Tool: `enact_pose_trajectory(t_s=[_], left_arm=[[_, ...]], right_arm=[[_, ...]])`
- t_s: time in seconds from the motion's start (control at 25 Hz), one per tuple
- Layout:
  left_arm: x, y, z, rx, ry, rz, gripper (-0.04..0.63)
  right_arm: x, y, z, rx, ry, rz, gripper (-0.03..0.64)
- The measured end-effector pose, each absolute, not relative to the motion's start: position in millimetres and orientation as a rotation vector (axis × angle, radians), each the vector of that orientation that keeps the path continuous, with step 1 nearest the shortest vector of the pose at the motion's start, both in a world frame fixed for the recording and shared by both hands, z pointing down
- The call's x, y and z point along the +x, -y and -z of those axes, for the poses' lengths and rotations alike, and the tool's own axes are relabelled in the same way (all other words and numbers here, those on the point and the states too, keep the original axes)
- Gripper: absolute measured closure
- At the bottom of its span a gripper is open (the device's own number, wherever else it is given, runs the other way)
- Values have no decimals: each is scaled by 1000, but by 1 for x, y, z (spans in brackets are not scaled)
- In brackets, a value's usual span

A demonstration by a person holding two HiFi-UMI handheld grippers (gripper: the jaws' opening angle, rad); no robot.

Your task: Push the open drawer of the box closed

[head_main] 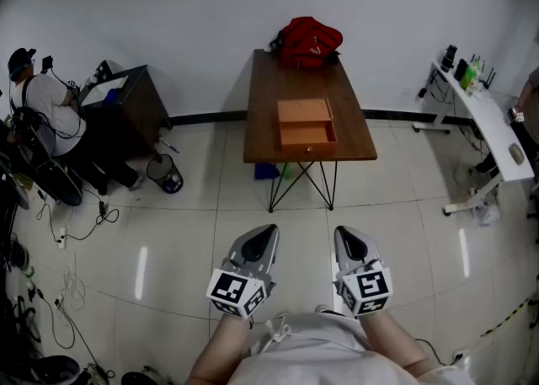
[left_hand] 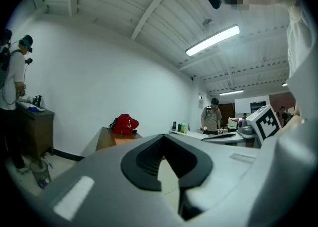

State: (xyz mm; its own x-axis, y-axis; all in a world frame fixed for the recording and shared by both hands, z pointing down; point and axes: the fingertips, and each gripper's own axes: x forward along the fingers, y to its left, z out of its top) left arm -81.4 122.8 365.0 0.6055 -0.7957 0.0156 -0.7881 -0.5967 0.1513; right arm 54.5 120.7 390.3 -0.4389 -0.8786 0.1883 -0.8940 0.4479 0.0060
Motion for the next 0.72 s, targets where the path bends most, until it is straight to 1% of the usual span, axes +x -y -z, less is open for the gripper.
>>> enact_pose_trajectory(t_s=[0.48, 0.72], left_arm=[[-116, -132, -384, 2662, 1331, 81, 589], [-115, -115, -396, 2630, 1322, 86, 589]], right_arm=[[36, -125, -415, 1575, 2472, -168, 614], [39, -103, -430, 1563, 2465, -220, 614]])
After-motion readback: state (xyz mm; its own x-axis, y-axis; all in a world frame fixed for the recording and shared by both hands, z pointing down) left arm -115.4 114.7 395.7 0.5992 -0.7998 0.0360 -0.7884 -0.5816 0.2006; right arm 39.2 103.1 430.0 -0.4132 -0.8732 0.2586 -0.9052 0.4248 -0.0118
